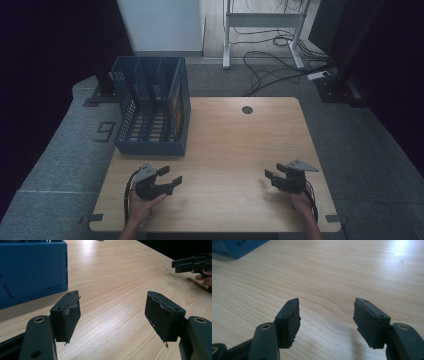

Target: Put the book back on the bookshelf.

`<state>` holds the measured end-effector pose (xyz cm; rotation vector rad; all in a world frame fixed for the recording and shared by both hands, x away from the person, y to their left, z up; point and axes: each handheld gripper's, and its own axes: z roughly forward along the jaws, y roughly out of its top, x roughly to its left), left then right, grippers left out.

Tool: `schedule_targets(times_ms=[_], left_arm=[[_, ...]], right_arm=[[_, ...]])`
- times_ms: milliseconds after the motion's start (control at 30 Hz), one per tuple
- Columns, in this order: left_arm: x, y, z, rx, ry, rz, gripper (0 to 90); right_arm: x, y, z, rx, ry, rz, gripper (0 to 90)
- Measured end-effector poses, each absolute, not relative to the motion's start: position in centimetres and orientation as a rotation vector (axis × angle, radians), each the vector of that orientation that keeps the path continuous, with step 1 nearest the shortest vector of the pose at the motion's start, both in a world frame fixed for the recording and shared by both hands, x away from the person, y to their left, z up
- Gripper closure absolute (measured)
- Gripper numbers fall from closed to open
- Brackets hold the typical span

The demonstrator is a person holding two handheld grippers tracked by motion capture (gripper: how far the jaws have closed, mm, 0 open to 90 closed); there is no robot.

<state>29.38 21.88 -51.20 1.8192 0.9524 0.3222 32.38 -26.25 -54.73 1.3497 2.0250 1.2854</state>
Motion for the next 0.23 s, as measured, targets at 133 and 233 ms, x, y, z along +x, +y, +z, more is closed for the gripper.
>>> schedule_targets(times_ms=[133, 233], left_arm=[[29.46, 21.70, -51.59, 1.827, 0.955, 0.310, 28.3], [29.53, 21.59, -51.71, 1.823, 0.957, 0.294, 27.8]], right_arm=[[32.48, -26.07, -54.90, 1.352, 2.036, 1.276, 36.7], [32.57, -25.97, -55.02, 1.370, 2.060, 1.246, 35.8]])
